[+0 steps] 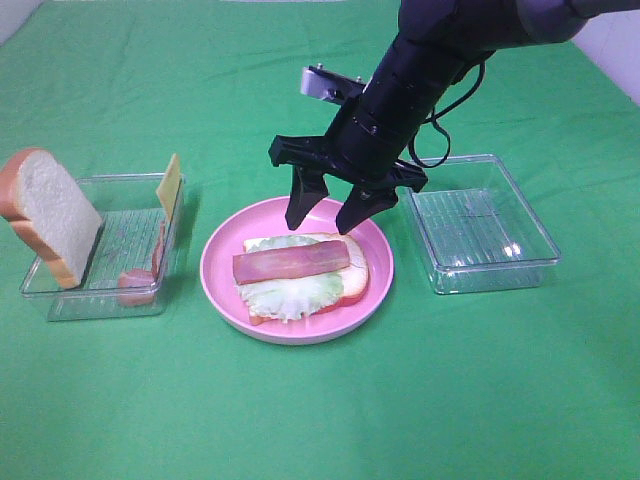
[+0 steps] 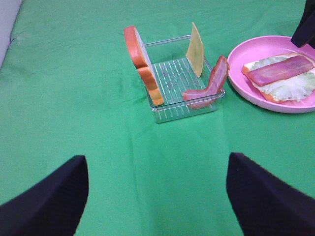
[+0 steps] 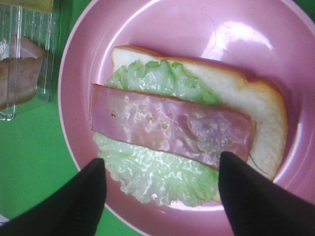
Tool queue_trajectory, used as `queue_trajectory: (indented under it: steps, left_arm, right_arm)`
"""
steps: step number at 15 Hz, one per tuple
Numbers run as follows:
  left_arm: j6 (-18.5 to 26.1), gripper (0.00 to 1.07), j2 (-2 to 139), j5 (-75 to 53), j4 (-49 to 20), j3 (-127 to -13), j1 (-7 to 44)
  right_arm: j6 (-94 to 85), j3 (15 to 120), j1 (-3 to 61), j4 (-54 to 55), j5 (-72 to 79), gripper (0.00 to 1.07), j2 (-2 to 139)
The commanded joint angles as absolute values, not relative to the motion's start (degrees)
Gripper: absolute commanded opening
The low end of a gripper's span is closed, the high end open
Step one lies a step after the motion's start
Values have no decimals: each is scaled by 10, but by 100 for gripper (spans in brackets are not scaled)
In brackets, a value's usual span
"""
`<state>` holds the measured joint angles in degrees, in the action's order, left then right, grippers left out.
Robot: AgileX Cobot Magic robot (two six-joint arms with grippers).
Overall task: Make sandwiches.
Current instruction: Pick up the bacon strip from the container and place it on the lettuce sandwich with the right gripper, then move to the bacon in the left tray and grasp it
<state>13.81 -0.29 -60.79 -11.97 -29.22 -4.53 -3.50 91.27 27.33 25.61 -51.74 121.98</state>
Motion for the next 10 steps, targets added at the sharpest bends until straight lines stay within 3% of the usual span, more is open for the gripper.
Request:
queue_trajectory:
  steps: [1,10]
  left_arm:
    - [139,74,-13,-602,-120,-291,-48]
    - [139,74,-13,-602,-120,-291,-48]
  right_arm:
    - [-32,909,272,238,-548,70,1218]
    - [50,905,273,36,-682,70,1046]
